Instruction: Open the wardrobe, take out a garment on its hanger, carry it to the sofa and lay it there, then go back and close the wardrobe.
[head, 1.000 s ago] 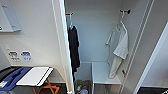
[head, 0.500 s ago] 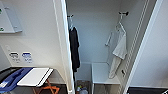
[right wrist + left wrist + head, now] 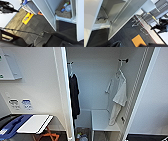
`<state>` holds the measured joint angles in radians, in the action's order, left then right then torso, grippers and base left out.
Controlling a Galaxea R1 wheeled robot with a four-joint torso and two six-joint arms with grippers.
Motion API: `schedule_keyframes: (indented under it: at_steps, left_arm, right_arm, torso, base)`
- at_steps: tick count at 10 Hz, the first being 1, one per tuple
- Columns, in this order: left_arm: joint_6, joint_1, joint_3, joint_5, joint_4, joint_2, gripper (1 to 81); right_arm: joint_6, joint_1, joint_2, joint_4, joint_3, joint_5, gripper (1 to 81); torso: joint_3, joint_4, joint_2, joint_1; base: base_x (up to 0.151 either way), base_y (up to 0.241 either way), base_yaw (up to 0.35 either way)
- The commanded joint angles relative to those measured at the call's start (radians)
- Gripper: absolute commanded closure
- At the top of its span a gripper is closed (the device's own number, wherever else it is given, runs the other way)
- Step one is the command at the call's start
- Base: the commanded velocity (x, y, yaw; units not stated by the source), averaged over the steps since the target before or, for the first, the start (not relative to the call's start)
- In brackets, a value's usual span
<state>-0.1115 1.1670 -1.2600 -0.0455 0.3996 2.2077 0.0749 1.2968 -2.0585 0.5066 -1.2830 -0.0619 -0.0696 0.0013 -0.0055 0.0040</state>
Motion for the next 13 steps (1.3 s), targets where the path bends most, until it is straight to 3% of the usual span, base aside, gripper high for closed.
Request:
schedule_keyframes:
  at_steps: [1,7,11,13]
  left_arm:
    - [-0.022,-0.043,-0.108,0.009,-0.001,0.07,1.0]
    - [-0.1,0.016,-0.393,-0.005,0.001,0.202,1.0]
    - [-0.103,0.03,-0.59,-0.005,-0.001,0.325,1.0]
    - [-0.114,0.03,-0.671,-0.007,-0.001,0.382,1.0]
  right_arm:
    - [0.043,-0.013,-0.128,-0.013,-0.168,0.017,1.0]
    - [0.212,0.039,-0.404,-0.045,-0.549,0.033,1.0]
    - [0.259,0.068,-0.513,-0.043,-0.683,0.024,1.0]
    - [0.261,0.076,-0.562,-0.074,-0.759,0.017,1.0]
  torso:
    - [0.0,0.0,0.0,0.0]
    - [0.0,0.0,0.0,0.0]
    - [0.0,0.0,0.0,-0.001]
    - [0.0,0.0,0.0,-0.001]
  base:
    - [0.0,0.0,0.0]
    - [0.0,0.0,0.0]
    - [0.0,0.0,0.0]
    - [0.0,0.0,0.0]
